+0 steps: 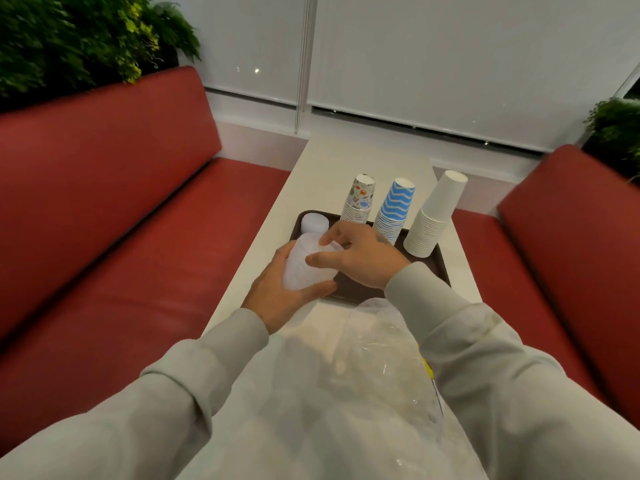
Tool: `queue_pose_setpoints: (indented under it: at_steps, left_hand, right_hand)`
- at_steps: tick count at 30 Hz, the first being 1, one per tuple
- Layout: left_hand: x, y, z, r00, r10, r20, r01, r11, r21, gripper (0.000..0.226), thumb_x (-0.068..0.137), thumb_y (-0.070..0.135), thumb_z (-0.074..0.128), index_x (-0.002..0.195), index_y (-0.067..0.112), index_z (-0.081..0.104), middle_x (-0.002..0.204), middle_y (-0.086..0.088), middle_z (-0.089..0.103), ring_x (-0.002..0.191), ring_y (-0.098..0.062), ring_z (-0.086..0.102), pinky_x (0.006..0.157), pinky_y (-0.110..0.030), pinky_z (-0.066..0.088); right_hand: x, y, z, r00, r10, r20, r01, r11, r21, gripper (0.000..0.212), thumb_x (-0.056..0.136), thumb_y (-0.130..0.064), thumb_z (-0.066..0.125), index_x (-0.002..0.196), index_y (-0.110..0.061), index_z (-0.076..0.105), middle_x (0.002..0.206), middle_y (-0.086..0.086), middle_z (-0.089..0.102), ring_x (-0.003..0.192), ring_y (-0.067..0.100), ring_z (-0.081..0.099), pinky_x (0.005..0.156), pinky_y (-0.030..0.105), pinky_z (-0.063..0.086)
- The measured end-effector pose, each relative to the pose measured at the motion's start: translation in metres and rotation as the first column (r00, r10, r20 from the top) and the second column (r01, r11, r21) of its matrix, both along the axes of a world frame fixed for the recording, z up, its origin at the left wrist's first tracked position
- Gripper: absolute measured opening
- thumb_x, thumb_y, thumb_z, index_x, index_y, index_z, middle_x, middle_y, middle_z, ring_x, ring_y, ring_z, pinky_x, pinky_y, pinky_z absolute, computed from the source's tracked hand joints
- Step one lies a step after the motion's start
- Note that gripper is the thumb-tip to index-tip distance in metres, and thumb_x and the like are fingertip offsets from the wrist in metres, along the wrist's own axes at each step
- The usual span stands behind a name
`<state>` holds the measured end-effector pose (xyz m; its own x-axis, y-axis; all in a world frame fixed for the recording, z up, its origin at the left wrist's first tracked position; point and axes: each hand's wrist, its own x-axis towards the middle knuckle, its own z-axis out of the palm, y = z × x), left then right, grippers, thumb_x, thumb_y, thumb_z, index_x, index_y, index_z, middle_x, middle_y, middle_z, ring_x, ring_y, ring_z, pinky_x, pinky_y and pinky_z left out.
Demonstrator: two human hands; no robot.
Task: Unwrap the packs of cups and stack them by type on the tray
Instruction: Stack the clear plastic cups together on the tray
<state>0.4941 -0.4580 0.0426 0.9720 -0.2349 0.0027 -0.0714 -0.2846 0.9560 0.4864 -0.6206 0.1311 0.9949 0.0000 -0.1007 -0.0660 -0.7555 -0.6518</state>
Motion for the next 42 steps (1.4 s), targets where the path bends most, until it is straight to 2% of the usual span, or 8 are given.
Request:
queue_pose_setpoints:
  at_steps: [2,5,15,23,31,35,38,42]
  left_hand:
    - [0.008,0.007,0.0,1.0,0.023,-0.013,-0.023,1.0,-0.01,0.075,0.063,0.072,0.075,0.126,0.063,0.034,0.12,0.021,0.055,0.11,-0.014,0.056,0.092,-0.041,0.052]
    - [0.02,0.016,-0.003,0.999,0.049,-0.018,-0.049,0.999,-0.005,0.075,0.071,0.063,0.077,0.134,0.051,0.038,0.119,0.018,0.057,0.108,-0.013,0.056,0.089,-0.038,0.051]
    - [0.07,0.025,-0.023,0.999,0.052,-0.007,-0.052,0.998,0.021,0.074,0.071,0.057,0.08,0.131,0.051,0.038,0.116,0.024,0.054,0.107,-0.004,0.054,0.086,-0.028,0.048]
    - [0.115,0.021,-0.034,0.998,0.035,0.044,-0.042,0.983,0.179,0.076,0.06,0.075,0.072,0.125,0.059,0.035,0.116,0.021,0.053,0.105,-0.006,0.055,0.089,-0.041,0.054]
    - [0.145,0.02,-0.042,0.998,0.044,0.04,-0.051,0.983,0.179,0.074,0.062,0.067,0.075,0.125,0.058,0.037,0.116,0.023,0.053,0.106,-0.007,0.055,0.085,-0.034,0.051]
    - [0.16,0.019,-0.047,0.998,0.048,0.044,-0.054,0.986,0.159,0.066,0.065,0.063,0.078,0.114,0.065,0.034,0.111,0.026,0.053,0.102,0.001,0.053,0.079,-0.026,0.048]
    - [0.172,0.019,-0.051,0.996,0.076,0.038,-0.081,0.988,0.132,0.063,0.065,0.061,0.079,0.11,0.067,0.035,0.114,0.023,0.054,0.105,-0.004,0.054,0.084,-0.032,0.052]
    - [0.188,0.021,-0.059,0.995,0.103,0.018,-0.104,0.987,0.122,0.07,0.068,0.056,0.082,0.122,0.056,0.038,0.122,0.018,0.054,0.112,-0.012,0.052,0.092,-0.035,0.048]
  right_hand:
    - [0.008,0.008,0.0,1.0,0.011,-0.015,-0.012,1.0,-0.015,0.043,0.077,-0.057,0.074,0.112,-0.035,0.062,0.124,-0.006,0.057,0.111,0.017,0.054,0.089,0.032,0.045]
    - [0.021,0.015,-0.001,1.0,0.017,-0.023,-0.018,1.0,-0.026,0.04,0.079,-0.055,0.073,0.112,-0.035,0.061,0.123,-0.006,0.056,0.11,0.017,0.053,0.086,0.031,0.041]
    - [0.075,0.017,-0.025,0.999,0.005,-0.034,-0.004,1.0,0.017,0.042,0.072,-0.065,0.068,0.105,-0.04,0.062,0.122,-0.011,0.061,0.117,0.012,0.057,0.101,0.04,0.047]
    - [0.114,0.015,-0.04,1.0,0.011,-0.013,-0.011,1.0,-0.011,0.041,0.075,-0.052,0.076,0.107,-0.034,0.06,0.115,-0.008,0.059,0.105,0.014,0.058,0.08,0.029,0.047]
    - [0.15,0.009,-0.055,0.999,-0.038,-0.027,0.04,0.996,0.075,0.038,0.077,-0.046,0.074,0.109,-0.032,0.058,0.111,-0.008,0.061,0.102,0.013,0.06,0.071,0.025,0.046]
    - [0.167,0.006,-0.066,0.998,-0.064,-0.022,0.066,0.989,0.129,0.037,0.077,-0.045,0.074,0.108,-0.033,0.059,0.107,-0.012,0.061,0.1,0.009,0.06,0.069,0.023,0.046]
    - [0.183,-0.001,-0.071,0.992,-0.13,-0.009,0.129,0.976,0.173,0.036,0.076,-0.047,0.075,0.106,-0.033,0.061,0.104,-0.015,0.062,0.097,0.008,0.061,0.068,0.023,0.048]
    - [0.211,-0.018,-0.078,0.979,-0.202,-0.002,0.2,0.965,0.17,0.033,0.073,-0.049,0.075,0.098,-0.034,0.062,0.102,-0.008,0.067,0.092,0.013,0.065,0.07,0.029,0.053]
